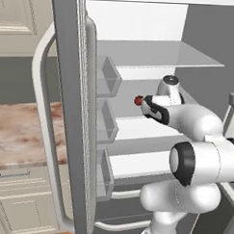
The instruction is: Move the cucumber and tomato from the second highest shelf to the top shelf to make space. Then, place the pitcher from the counter on the cleared second highest shelf.
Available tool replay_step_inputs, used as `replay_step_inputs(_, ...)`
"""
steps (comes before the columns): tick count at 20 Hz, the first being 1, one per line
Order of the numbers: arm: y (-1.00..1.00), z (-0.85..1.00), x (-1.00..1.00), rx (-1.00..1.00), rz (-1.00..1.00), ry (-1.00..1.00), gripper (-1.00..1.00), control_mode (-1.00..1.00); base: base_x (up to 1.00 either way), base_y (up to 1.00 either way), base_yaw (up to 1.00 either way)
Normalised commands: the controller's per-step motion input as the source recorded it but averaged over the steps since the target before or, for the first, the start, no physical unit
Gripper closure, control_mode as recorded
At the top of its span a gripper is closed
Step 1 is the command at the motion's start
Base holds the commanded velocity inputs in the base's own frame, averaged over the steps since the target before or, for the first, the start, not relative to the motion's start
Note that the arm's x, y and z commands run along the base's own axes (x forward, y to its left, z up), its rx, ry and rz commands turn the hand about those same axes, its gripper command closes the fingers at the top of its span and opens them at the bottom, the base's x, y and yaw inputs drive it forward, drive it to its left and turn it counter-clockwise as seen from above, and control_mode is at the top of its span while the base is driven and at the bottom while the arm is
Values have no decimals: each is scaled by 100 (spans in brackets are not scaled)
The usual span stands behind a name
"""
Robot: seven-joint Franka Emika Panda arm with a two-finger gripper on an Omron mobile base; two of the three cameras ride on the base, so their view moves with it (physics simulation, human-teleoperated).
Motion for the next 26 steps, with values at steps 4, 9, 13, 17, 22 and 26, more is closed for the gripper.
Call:
replay_step_inputs(4,-11,-36,56,0,0,0,-100,-100,0,0,0)
replay_step_inputs(9,-11,-30,66,0,0,0,-100,-100,0,0,0)
replay_step_inputs(13,-4,-27,67,0,0,0,-100,-100,0,0,0)
replay_step_inputs(17,0,-37,54,0,0,0,-100,-100,0,0,0)
replay_step_inputs(22,0,-54,30,0,0,0,100,-100,0,0,0)
replay_step_inputs(26,-5,-74,1,0,0,-9,100,-100,0,0,0)
